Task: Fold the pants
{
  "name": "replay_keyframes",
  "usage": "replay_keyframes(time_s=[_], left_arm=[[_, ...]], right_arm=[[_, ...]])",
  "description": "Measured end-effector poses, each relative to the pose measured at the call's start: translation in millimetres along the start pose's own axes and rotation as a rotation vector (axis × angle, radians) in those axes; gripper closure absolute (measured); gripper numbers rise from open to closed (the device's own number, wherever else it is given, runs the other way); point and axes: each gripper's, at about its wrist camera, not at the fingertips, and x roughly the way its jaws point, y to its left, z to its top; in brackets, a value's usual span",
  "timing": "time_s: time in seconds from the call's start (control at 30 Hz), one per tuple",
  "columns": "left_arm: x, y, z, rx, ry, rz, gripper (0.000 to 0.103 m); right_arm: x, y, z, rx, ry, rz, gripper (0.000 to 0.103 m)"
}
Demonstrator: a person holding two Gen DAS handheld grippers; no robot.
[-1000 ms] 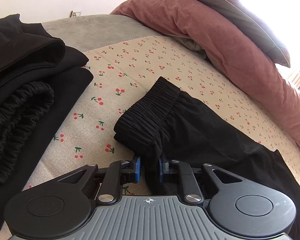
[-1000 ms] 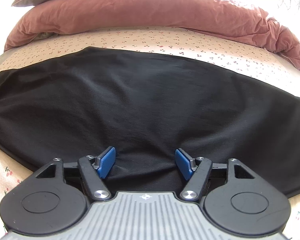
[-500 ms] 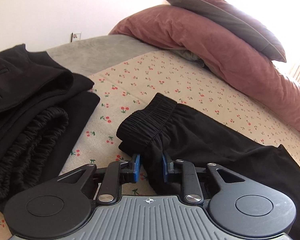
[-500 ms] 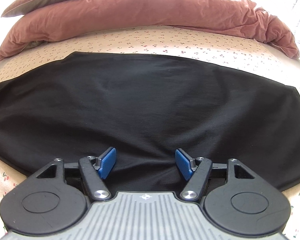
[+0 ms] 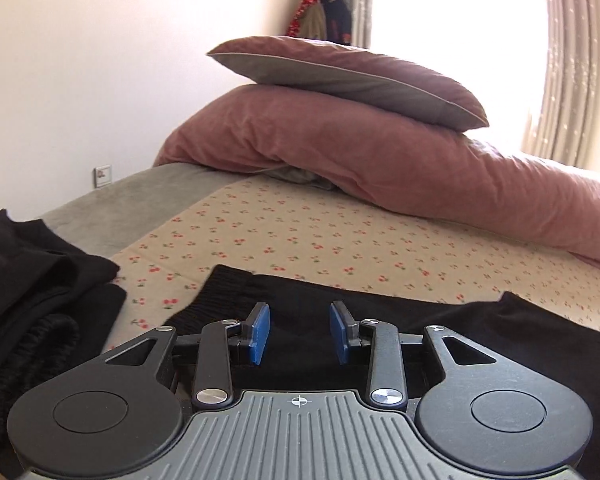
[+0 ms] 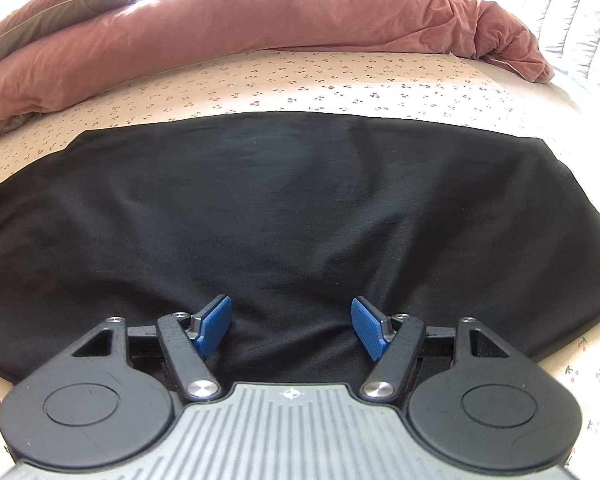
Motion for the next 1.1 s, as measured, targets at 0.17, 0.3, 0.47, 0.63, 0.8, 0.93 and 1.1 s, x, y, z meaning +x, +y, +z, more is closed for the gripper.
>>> replay_keyframes(time_s=[0.17, 0.3, 0.47, 0.63, 0.8, 0.93, 1.1], left_arm=[[39.0, -34.0, -22.9, 0.081, 0.158, -0.032, 0.07], [73.1, -12.7, -38.9, 0.006, 0.266, 0.006, 0.07], [72.5, 1.4, -35.2, 0.012, 0.272, -0.007, 0.072], [73.5, 6.1, -31.4, -0.007, 0.275, 0.041, 0.073], [66.2, 2.2, -28.8, -0.012, 0.27, 0.036, 0.073], [55.1, -5.7, -25.3, -0.01, 0.232, -0.042, 0.073], [47.5, -32.6, -28.7, 0.062, 0.215, -0.11, 0.073]], right_arm=[[-1.8, -30.9, 0.3, 0.061, -0.013, -0.07, 0.041], [-2.3, -68.5, -3.9, 0.134, -0.031, -0.119, 0.039], [-11.5, -115.9, -8.8, 0.206, -0.036, -0.164, 0.039], [-14.2, -157.3, -16.2, 0.258, -0.023, -0.313, 0.023], [-27.4, -199.7, -25.4, 0.425, -0.062, -0.398, 0.023], [-50.7, -240.7, -40.2, 0.735, -0.204, -0.21, 0.032], [-42.9, -265.2, -50.2, 0.913, -0.255, -0.123, 0.037]])
